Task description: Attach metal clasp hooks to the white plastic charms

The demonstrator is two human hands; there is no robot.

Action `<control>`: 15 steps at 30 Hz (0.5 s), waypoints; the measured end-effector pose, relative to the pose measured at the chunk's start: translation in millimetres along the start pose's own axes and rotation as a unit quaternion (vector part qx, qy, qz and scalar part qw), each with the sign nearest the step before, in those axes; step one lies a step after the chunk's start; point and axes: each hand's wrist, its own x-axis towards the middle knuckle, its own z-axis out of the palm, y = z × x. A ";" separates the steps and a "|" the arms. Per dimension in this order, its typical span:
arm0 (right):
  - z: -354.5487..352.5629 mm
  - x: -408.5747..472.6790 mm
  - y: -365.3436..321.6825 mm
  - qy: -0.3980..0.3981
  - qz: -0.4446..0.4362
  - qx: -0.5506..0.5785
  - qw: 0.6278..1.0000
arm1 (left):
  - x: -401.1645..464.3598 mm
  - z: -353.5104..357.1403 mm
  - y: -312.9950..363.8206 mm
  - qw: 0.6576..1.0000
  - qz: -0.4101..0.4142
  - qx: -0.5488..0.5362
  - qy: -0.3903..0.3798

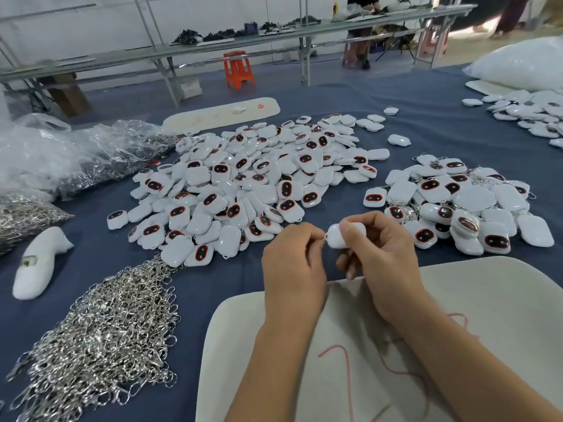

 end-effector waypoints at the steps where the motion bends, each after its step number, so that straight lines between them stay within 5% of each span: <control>1: 0.6 0.7 -1.9 -0.005 0.016 0.053 0.998 | 0.3 0.5 0.7 0.997 -0.029 -0.065 0.026; 4: 0.3 3.2 -6.3 -0.039 0.046 0.156 0.986 | 1.2 5.4 4.7 0.956 -0.131 -0.258 0.044; 8: -5.3 7.1 -9.2 -0.074 0.067 0.187 0.977 | -0.3 9.2 7.9 0.902 -0.191 -0.387 -0.036; 15: -4.3 9.2 -4.5 -0.043 0.068 0.147 0.986 | 0.5 6.5 5.5 0.909 -0.195 -0.365 -0.044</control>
